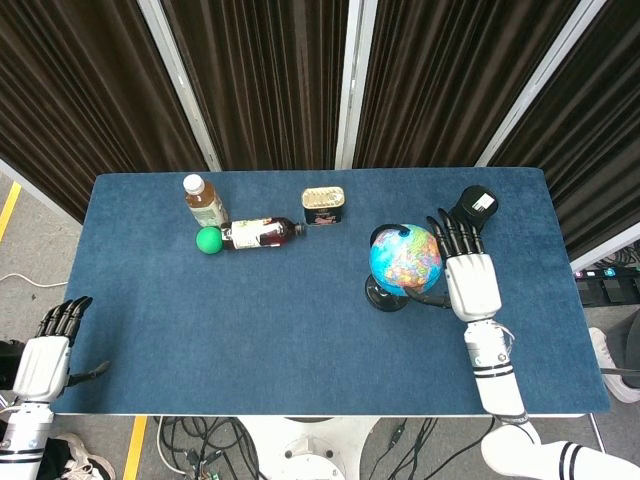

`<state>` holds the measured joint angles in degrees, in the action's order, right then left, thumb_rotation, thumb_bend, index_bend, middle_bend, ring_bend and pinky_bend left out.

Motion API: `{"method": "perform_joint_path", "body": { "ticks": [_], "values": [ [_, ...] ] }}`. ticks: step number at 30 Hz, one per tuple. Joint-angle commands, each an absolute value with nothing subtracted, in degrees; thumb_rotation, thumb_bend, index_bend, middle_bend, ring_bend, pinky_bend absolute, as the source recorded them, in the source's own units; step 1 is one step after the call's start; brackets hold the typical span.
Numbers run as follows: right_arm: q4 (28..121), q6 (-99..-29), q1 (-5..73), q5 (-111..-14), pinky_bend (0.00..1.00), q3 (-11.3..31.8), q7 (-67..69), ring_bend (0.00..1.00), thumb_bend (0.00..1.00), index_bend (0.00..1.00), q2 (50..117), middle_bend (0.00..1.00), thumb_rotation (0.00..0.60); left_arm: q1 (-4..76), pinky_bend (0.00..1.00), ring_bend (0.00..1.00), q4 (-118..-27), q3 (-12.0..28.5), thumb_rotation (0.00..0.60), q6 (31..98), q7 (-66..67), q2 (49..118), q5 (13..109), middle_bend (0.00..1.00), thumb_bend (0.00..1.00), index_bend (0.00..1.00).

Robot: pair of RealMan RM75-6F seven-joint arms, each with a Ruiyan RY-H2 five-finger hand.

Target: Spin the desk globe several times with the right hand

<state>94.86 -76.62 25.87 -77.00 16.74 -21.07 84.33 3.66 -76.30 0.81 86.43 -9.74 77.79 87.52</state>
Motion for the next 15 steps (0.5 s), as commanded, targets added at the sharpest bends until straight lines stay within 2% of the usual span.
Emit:
{"method": "perform_joint_path", "body": {
  "ticks": [1, 15],
  "values": [
    [94.67, -76.95, 25.56, -76.71, 0.00, 16.78, -20.18, 0.00, 0.00, 0.00, 83.61, 0.00, 0.397, 3.70, 0.09, 0.04, -76.32, 0.81, 0.600, 86.34, -9.64, 77.83, 87.50, 0.08, 0.07, 0.07],
    [92.23, -76.60, 25.39, -72.49, 0.00, 18.46, -17.30, 0.00, 0.00, 0.00, 81.03, 0.00, 0.398, 3.72, 0.09, 0.04, -76.83, 0.87, 0.600, 86.23, -9.09, 77.70, 87.37, 0.08, 0.07, 0.07]
  ]
}}
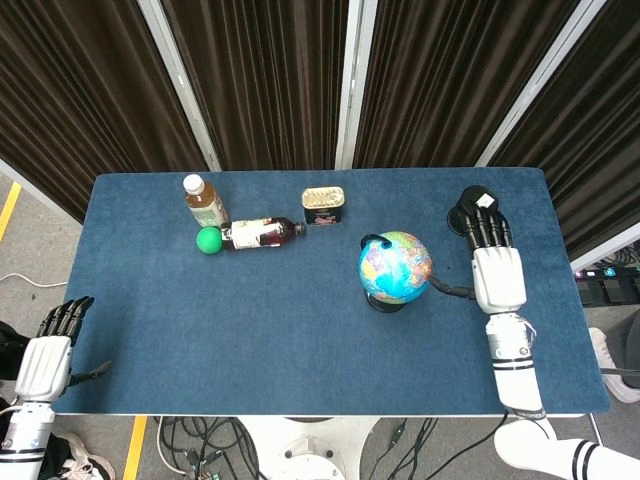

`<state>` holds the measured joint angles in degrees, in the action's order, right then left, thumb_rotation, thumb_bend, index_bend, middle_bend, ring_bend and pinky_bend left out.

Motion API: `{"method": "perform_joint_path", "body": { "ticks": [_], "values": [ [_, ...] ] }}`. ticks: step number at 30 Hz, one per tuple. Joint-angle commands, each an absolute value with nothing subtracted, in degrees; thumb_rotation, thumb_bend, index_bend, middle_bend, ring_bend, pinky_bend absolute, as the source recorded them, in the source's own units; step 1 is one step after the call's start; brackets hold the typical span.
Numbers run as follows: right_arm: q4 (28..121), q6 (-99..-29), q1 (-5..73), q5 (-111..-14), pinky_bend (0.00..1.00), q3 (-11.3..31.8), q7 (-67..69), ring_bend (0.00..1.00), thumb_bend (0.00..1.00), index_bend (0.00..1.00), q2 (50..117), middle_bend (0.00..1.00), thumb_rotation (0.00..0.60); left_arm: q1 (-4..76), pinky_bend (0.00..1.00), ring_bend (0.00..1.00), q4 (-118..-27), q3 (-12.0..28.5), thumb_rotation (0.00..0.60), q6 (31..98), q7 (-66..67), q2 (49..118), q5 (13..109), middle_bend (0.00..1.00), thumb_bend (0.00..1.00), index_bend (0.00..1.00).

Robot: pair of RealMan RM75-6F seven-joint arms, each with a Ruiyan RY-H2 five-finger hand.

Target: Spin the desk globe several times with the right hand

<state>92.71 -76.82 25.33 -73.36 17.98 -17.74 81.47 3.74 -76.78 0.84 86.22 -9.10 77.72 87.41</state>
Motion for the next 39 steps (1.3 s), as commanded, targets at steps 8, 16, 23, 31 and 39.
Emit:
{"method": "perform_joint_path", "body": {
  "ticks": [8, 16, 23, 31, 39],
  "values": [
    [93.63, -77.55, 24.30, -73.18, 0.00, 18.00, -14.26, 0.00, 0.00, 0.00, 78.61, 0.00, 0.399, 3.80, 0.09, 0.04, -76.79, 0.92, 0.600, 86.10, -9.08, 77.77, 87.32, 0.08, 0.07, 0.07],
    [100.35, -81.53, 22.50, -84.71, 0.00, 11.86, -14.69, 0.00, 0.00, 0.00, 77.57, 0.00, 0.400, 3.93, 0.09, 0.04, -77.26, 0.92, 0.600, 86.19, -8.65, 77.63, 87.58, 0.08, 0.07, 0.07],
    [100.36, -80.45, 24.10, -85.47, 0.00, 11.83, -17.91, 0.00, 0.00, 0.00, 81.01, 0.00, 0.398, 3.77, 0.09, 0.04, -76.98, 0.89, 0.600, 86.34, -9.15, 77.64, 87.50, 0.08, 0.07, 0.07],
    [98.04, -77.35, 26.73, -79.91, 0.00, 14.51, -21.35, 0.00, 0.00, 0.00, 84.41, 0.00, 0.400, 3.51, 0.09, 0.04, -76.10, 0.84, 0.600, 86.26, -10.17, 77.78, 87.14, 0.08, 0.07, 0.07],
    [98.02, -77.58, 26.52, -78.12, 0.00, 15.24, -21.17, 0.00, 0.00, 0.00, 83.16, 0.00, 0.400, 3.59, 0.09, 0.04, -75.86, 0.80, 0.600, 86.14, -10.44, 77.85, 87.29, 0.08, 0.07, 0.07]
  ]
}}
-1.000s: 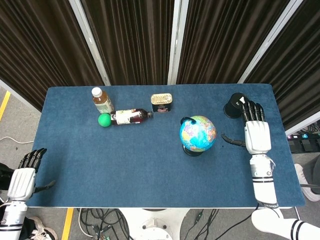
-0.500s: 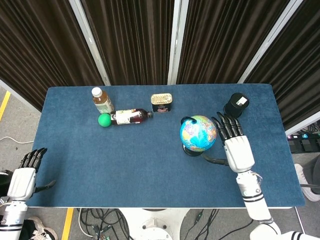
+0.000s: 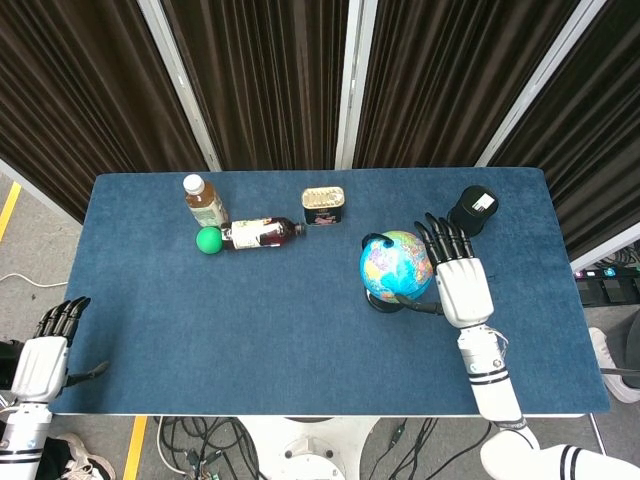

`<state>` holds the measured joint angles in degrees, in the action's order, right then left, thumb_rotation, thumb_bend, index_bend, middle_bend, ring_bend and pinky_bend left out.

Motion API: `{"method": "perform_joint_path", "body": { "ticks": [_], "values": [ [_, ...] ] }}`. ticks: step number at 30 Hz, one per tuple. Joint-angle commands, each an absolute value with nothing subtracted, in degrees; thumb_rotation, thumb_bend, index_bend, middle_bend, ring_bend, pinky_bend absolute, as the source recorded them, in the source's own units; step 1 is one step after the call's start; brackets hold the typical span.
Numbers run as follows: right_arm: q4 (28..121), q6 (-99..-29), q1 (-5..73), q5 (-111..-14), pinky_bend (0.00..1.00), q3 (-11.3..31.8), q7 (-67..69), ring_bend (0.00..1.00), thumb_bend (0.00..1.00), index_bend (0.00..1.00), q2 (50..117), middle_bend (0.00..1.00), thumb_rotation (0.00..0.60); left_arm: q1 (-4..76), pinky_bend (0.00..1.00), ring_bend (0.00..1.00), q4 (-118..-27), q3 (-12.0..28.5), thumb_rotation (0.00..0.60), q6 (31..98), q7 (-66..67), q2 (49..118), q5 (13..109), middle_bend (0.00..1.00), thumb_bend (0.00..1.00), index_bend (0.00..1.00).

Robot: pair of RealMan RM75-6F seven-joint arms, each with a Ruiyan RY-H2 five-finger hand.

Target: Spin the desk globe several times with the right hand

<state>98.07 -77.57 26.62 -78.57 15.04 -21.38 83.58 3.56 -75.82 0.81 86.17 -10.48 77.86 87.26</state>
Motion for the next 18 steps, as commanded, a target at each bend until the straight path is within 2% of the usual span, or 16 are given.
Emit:
{"method": "perform_joint_path", "body": {
  "ticks": [1, 18],
  "values": [
    [97.97, -77.52, 26.50, -77.87, 0.00, 15.33, -21.07, 0.00, 0.00, 0.00, 82.97, 0.00, 0.400, 3.59, 0.09, 0.04, -75.90, 0.80, 0.600, 86.16, -10.39, 77.85, 87.32, 0.08, 0.07, 0.07],
    [95.06, -76.78, 26.43, -73.35, 0.00, 16.86, -18.68, 0.00, 0.00, 0.00, 80.87, 0.00, 0.404, 3.59, 0.09, 0.04, -76.14, 0.82, 0.600, 86.06, -9.91, 77.79, 87.23, 0.08, 0.07, 0.07]
  ]
}}
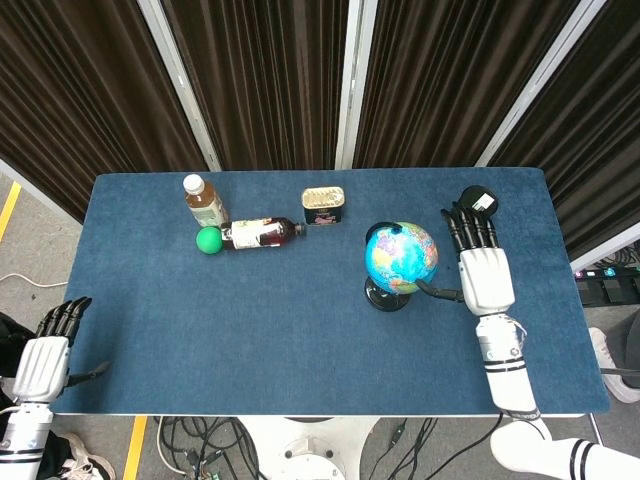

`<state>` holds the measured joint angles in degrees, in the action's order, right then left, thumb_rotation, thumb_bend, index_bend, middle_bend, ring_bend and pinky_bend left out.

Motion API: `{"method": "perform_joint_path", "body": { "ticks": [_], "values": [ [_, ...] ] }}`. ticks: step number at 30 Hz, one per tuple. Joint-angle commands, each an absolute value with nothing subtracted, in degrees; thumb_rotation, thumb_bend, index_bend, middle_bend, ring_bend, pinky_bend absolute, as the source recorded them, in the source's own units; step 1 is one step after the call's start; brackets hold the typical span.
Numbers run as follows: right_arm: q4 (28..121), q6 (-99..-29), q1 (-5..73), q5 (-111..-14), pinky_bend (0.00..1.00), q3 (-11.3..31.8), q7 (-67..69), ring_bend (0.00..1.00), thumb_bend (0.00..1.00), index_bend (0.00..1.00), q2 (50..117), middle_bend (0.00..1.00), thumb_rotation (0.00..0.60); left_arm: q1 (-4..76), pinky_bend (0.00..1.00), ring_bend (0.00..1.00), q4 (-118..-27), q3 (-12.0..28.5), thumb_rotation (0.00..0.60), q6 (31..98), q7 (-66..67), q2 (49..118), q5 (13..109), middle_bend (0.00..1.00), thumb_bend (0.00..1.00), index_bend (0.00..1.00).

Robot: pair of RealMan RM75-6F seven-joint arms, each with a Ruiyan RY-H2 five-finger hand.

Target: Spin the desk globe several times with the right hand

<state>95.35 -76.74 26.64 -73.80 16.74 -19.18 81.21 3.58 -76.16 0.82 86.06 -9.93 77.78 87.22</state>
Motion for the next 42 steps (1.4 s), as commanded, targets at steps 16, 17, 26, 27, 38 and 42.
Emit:
{"method": "perform_joint_path", "body": {
  "ticks": [16, 17, 26, 27, 38, 42],
  "values": [
    [91.31, -74.74, 27.22, -68.92, 0.00, 19.37, -15.29, 0.00, 0.00, 0.00, 78.21, 0.00, 0.416, 3.58, 0.09, 0.04, -77.26, 0.96, 0.600, 86.05, -8.76, 77.36, 87.00, 0.08, 0.07, 0.07],
    [91.82, -75.45, 26.80, -69.51, 0.00, 19.22, -14.53, 0.00, 0.00, 0.00, 77.87, 0.00, 0.416, 3.62, 0.09, 0.04, -77.30, 0.95, 0.600, 85.94, -8.72, 77.35, 86.99, 0.08, 0.07, 0.07],
    [98.21, -80.83, 22.43, -79.58, 0.00, 13.50, -10.35, 0.00, 0.00, 0.00, 74.61, 0.00, 0.415, 3.85, 0.09, 0.04, -77.53, 0.93, 0.600, 85.88, -8.38, 77.44, 87.31, 0.08, 0.07, 0.07],
    [98.61, -80.86, 22.34, -80.78, 0.00, 12.63, -10.51, 0.00, 0.00, 0.00, 74.79, 0.00, 0.415, 3.91, 0.09, 0.04, -77.58, 0.89, 0.600, 85.85, -8.26, 77.49, 87.43, 0.08, 0.07, 0.07],
    [96.45, -77.36, 25.95, -80.93, 0.00, 12.69, -13.24, 0.00, 0.00, 0.00, 81.98, 0.00, 0.415, 3.76, 0.09, 0.04, -77.32, 0.93, 0.600, 85.93, -8.48, 77.47, 87.15, 0.08, 0.07, 0.07],
    [95.49, -76.85, 27.04, -79.87, 0.00, 13.59, -15.12, 0.00, 0.00, 0.00, 83.75, 0.00, 0.415, 3.66, 0.09, 0.04, -76.74, 0.88, 0.600, 85.88, -9.18, 77.67, 87.04, 0.08, 0.07, 0.07]
  ]
}}
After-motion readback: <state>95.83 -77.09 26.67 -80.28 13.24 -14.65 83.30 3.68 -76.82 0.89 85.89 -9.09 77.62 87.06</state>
